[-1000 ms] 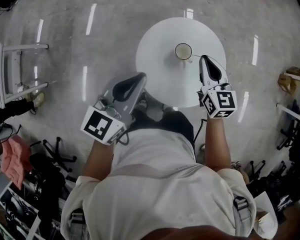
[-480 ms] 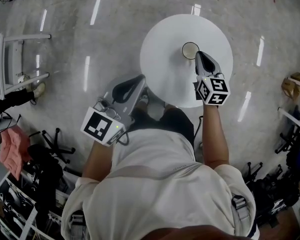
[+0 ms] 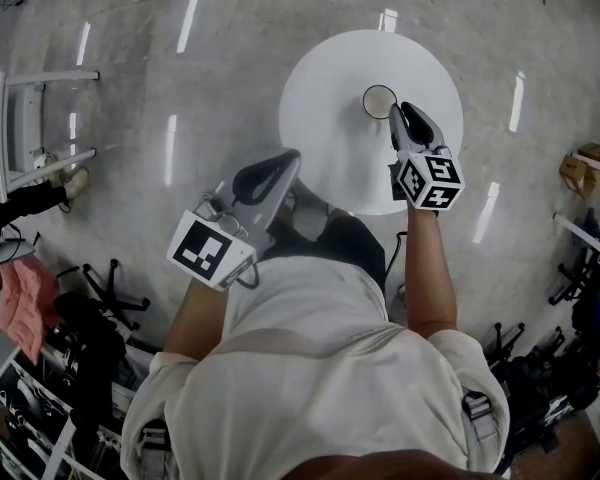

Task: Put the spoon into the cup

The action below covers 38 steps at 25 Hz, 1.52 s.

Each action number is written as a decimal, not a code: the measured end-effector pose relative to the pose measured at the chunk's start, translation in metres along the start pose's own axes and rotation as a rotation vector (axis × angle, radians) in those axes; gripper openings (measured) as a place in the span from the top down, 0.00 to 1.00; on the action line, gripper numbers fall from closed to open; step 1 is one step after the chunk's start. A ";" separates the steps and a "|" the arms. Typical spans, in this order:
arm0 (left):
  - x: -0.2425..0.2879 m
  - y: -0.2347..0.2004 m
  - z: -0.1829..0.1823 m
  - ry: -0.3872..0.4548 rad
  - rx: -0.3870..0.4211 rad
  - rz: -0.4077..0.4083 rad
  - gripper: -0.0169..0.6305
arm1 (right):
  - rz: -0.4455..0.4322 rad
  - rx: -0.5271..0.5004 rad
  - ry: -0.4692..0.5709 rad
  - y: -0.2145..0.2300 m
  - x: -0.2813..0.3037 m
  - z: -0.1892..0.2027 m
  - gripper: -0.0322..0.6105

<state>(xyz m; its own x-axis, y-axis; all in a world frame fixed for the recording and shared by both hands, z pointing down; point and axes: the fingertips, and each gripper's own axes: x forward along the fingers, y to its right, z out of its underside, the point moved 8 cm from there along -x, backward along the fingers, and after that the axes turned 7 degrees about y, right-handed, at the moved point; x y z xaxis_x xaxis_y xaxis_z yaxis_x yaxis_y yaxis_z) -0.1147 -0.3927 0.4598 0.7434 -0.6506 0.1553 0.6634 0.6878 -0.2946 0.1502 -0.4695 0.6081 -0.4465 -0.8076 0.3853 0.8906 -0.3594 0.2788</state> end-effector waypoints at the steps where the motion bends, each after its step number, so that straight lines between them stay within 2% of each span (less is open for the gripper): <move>1: -0.001 0.001 -0.002 0.004 0.004 0.003 0.97 | 0.007 0.001 0.028 -0.002 -0.005 -0.006 0.83; 5: -0.006 0.008 -0.013 0.013 0.031 0.030 0.97 | 0.029 -0.008 0.157 -0.012 -0.037 -0.039 0.94; 12: -0.010 0.031 -0.057 0.090 0.115 0.127 0.97 | 0.037 -0.037 0.335 -0.049 -0.103 -0.104 0.94; 18: -0.013 0.047 -0.092 0.175 0.173 0.213 0.97 | 0.070 -0.093 0.439 -0.082 -0.169 -0.147 0.94; 26: 0.011 0.078 -0.130 0.257 0.225 0.315 0.97 | 0.109 -0.215 0.541 -0.096 -0.248 -0.188 0.94; 31: 0.011 0.092 -0.148 0.275 0.254 0.369 0.97 | 0.120 -0.236 0.590 -0.110 -0.270 -0.206 0.94; 38: 0.013 0.102 -0.155 0.279 0.285 0.386 0.97 | 0.136 -0.258 0.605 -0.109 -0.280 -0.213 0.94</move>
<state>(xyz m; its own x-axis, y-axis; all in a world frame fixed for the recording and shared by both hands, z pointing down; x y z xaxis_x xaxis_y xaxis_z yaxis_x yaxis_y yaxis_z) -0.0507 -0.3804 0.2859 0.9121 -0.3682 -0.1803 0.3730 0.9278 -0.0077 0.1971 -0.3039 0.2826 -0.2685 -0.9464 -0.1795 0.9612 -0.2753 0.0140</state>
